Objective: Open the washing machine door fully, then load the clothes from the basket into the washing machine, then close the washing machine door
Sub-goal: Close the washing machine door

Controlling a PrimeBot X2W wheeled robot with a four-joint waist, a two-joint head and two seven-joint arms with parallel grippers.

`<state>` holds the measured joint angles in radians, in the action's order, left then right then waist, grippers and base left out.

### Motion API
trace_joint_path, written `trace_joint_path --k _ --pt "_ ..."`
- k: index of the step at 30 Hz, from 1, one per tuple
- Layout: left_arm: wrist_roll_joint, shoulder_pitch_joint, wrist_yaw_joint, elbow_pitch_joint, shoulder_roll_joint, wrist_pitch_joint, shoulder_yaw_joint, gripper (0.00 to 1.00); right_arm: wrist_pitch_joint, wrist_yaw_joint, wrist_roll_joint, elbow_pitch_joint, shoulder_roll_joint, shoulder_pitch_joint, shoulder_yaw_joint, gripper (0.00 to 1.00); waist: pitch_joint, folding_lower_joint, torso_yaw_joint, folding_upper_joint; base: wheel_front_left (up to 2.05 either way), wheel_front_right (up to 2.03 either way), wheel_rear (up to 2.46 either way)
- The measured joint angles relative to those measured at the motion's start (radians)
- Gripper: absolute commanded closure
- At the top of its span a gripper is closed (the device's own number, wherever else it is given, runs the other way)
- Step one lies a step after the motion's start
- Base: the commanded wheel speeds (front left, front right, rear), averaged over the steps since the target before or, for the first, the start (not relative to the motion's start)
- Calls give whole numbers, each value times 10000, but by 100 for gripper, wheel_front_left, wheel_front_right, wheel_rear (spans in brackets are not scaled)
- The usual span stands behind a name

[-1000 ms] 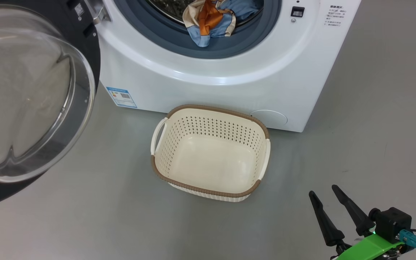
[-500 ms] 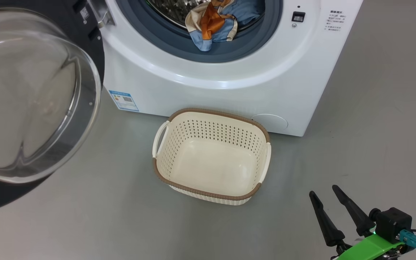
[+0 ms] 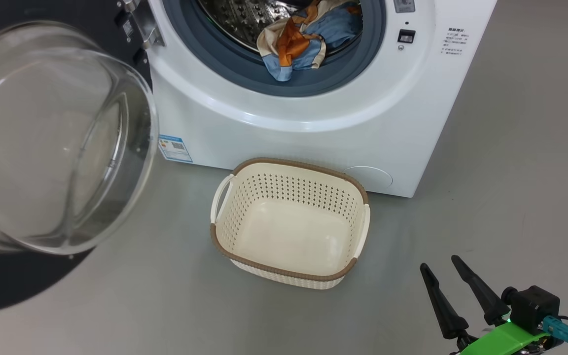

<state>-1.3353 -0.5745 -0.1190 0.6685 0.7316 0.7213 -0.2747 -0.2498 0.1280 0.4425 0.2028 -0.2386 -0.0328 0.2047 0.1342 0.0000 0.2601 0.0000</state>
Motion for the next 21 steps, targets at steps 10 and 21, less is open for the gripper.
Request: trace_joint_path --k 10,21 --pt "-796 870 -44 -1977 -546 1394 849 100 0 -2 0 19 132 145 -12 0 -187 0 -17 0 0 0 0" --pt "-1743 1490 -42 -4767 -784 2314 1475 100 0 -2 0 4 146 155 -115 0 -242 0 -136 0 0 0 0"
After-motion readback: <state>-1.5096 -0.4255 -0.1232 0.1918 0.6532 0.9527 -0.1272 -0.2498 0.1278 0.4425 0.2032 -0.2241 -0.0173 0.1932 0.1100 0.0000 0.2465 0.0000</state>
